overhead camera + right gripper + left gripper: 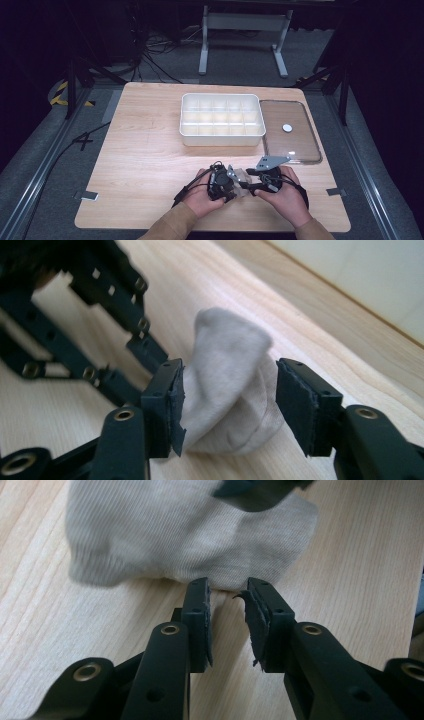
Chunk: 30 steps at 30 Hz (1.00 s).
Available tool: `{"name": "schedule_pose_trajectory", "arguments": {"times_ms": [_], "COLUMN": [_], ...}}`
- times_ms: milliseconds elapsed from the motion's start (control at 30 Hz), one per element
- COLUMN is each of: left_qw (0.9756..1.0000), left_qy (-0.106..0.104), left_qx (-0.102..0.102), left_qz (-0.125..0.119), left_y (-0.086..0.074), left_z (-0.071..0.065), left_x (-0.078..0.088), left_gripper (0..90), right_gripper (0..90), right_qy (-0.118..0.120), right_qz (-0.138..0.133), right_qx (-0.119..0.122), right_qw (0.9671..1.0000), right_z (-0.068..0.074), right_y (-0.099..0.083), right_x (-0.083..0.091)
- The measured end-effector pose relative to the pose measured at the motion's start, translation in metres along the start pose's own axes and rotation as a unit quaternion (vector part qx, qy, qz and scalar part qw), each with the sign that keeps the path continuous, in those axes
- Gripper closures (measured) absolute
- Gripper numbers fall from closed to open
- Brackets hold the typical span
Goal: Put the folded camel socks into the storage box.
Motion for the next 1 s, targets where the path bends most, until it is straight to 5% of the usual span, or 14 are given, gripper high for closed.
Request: {"name": "schedule_pose_trajectory", "arguments": {"times_ms": [200,300,767,1000], "left_qw": [1.0000,1.0000,0.9999,0.9995], "left_qy": [0.003,0.002,0.003,0.015], "left_qx": [0.000,0.004,0.010,0.019], "left_qz": [0.000,0.004,-0.008,-0.019], "left_y": [0.000,-0.002,-0.006,-0.013], "left_z": [0.000,-0.001,-0.001,0.003], "left_x": [0.000,0.002,0.003,0.015], "left_gripper": [71.3,70.6,68.1,67.5], "right_gripper": [43.7,43.4,52.9,55.8], "right_qy": [-0.017,-0.016,0.047,0.084], "right_qz": [0.007,0.043,0.082,0.081], "right_qx": [-0.026,-0.039,-0.095,-0.113], "right_qw": [0.9995,0.9982,0.9910,0.9868], "right_z": [-0.008,-0.013,-0.013,-0.011], "right_y": [-0.003,-0.015,-0.019,-0.019], "right_x": [-0.009,-0.019,-0.028,-0.031]}}
Point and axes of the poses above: each handheld gripper's, and its own axes: x roughly backward along the jaws, y roughly out of its top, z roughly to its left, the point moved 9 cm from there along -x, roughly forward along the jaws, and after that the axes turned 15 degrees about -y, right-handed, at the moved point
